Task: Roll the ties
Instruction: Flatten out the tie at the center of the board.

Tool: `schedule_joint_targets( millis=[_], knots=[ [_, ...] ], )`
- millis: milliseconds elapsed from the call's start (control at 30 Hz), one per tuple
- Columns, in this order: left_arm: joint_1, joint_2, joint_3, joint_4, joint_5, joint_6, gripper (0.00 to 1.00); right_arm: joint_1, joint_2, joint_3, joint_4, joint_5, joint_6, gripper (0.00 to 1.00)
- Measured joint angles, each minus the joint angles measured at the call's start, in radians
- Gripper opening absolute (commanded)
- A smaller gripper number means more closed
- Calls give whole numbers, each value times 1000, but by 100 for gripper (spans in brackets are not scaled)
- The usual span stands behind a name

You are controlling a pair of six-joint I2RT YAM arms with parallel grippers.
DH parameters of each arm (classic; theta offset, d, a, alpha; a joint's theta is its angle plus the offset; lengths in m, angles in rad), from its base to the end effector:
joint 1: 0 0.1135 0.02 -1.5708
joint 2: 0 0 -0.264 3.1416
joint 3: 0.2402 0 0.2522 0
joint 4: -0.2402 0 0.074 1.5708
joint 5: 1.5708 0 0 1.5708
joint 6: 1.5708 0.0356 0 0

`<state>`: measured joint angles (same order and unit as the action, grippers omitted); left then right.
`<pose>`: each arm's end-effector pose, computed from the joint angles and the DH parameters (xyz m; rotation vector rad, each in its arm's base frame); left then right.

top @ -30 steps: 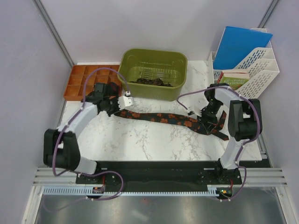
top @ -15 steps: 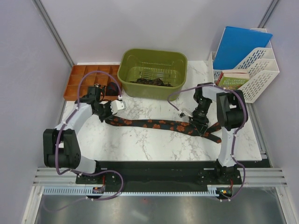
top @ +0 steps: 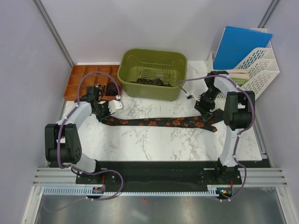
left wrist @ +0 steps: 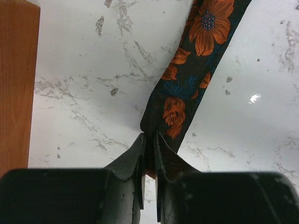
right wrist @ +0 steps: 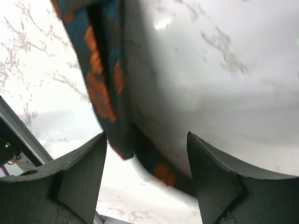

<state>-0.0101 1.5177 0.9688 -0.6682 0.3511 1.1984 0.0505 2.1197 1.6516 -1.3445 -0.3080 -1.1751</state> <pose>0.2833 -0.0151 0.1997 1.5765 2.1355 -0.1245 0.3766 0.0298 0.1770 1.7037 -2.5230 -0.5969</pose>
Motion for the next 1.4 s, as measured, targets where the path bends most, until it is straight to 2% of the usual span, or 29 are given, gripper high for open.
schedule_joint_targets(
  millis=[200,400,533,633,733,767,833,933,967,1000,1067,1133,1233,1267,1400],
  knots=[
    [4,2,-8,8,-19,0,24,-48,-105,-54,-3,18,-8,75],
    [50,25,-10,12,-31,9,27,-80,-58,-68,5,23,-4,73],
    [68,24,-11,12,-30,18,27,-90,-36,-145,18,44,1,70],
    [68,21,-12,13,-27,22,27,-90,-57,-196,12,59,-4,66],
    [68,0,-22,8,-14,26,27,-88,-104,-298,6,63,-18,58],
    [68,-11,-28,3,-6,30,27,-88,-117,-330,2,63,-22,52],
    [68,-38,-39,-14,9,41,27,-88,-145,-413,-6,63,-35,48],
    [68,-87,-56,-47,41,56,31,-89,-184,-511,-8,67,-49,52],
    [68,-95,-56,-54,47,58,34,-90,-192,-519,-9,68,-51,56],
    [68,-100,-56,-60,53,57,41,-95,-197,-517,-10,66,-51,59],
    [68,-100,-54,-66,63,55,46,-111,-200,-472,-10,56,-42,62],
    [69,-95,-44,-74,75,40,59,-120,-203,-402,-3,39,-29,66],
    [76,-75,-1,-87,107,-6,72,-117,-243,-330,38,2,10,80],
    [79,-69,16,-86,118,-23,76,-108,-276,-336,62,-5,28,97],
    [89,-64,45,-81,158,-81,82,-27,-455,-479,186,-4,102,98]
  ],
)
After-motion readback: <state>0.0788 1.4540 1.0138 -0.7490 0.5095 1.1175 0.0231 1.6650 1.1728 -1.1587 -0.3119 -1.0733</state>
